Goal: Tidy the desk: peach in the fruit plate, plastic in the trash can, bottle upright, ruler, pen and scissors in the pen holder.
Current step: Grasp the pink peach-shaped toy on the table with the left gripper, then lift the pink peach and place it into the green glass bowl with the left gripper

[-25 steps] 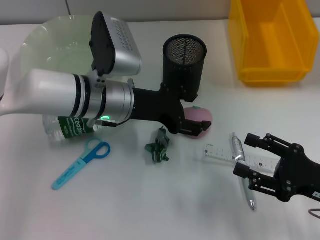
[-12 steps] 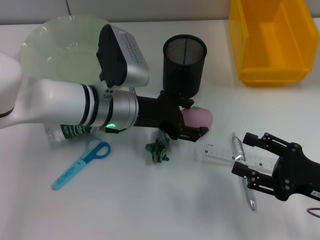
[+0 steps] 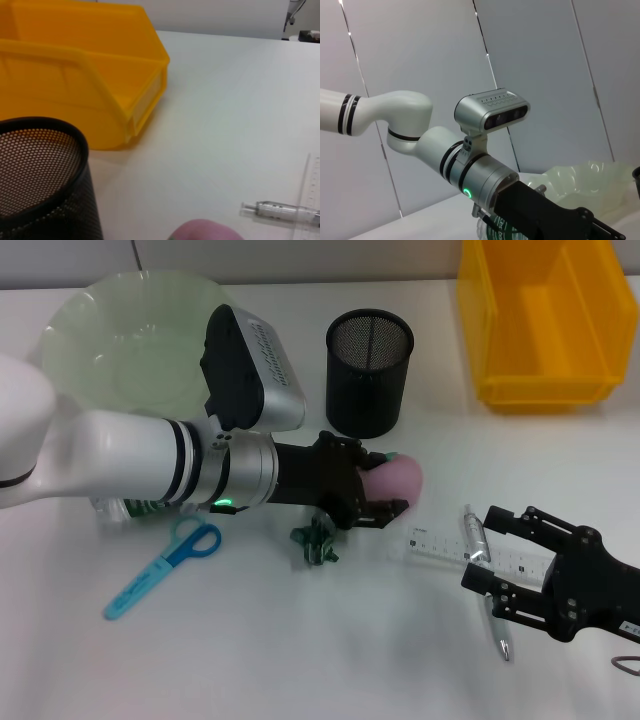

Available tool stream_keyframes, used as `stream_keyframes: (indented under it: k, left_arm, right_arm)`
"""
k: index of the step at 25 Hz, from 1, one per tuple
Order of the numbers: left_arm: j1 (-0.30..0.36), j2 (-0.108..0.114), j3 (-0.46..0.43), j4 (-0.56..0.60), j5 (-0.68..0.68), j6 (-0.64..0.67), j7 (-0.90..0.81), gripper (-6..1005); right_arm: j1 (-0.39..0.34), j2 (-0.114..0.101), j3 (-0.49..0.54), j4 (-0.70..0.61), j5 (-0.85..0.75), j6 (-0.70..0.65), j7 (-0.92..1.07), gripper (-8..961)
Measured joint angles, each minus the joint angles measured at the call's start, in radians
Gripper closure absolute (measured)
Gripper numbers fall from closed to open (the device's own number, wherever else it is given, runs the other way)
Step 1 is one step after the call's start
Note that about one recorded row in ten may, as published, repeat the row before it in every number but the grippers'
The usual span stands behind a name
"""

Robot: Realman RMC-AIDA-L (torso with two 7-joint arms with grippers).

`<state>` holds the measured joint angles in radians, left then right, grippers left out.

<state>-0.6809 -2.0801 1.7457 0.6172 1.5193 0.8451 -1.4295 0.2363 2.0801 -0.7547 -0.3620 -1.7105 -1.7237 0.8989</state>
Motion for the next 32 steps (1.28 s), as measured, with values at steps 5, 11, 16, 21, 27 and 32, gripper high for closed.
stream_keyframes:
  k: [5,11,16,21,27,32]
  left_arm:
    - [0.001,0.0,-0.002,-0.001,-0.009,-0.014,-0.003,331]
    - [0.003,0.0,-0.006,0.001,-0.011,-0.023,-0.008,529]
    - [0.007,0.0,-0.011,0.008,-0.015,-0.027,-0.022,769]
    - [0.057,0.004,-0.055,0.08,-0.052,-0.017,-0.033,840]
    - [0.177,0.012,-0.133,0.249,-0.051,0.037,-0.034,847]
    - [0.262,0.014,-0.239,0.347,-0.052,0.13,-0.033,846]
  right_arm:
    - [0.0,0.0,0.0,0.001,0.0,0.0,0.0,184]
    - [0.002,0.0,0.0,0.002,0.0,0.004,0.0,185]
    - [0.003,0.0,0.0,0.002,0.0,0.01,0.0,185]
    - [0.003,0.0,0.001,0.002,0.0,0.012,0.001,186]
    - [0.003,0.0,0.009,0.001,0.001,0.012,0.002,186]
    - [0.007,0.001,0.007,0.001,0.005,0.008,0.002,186]
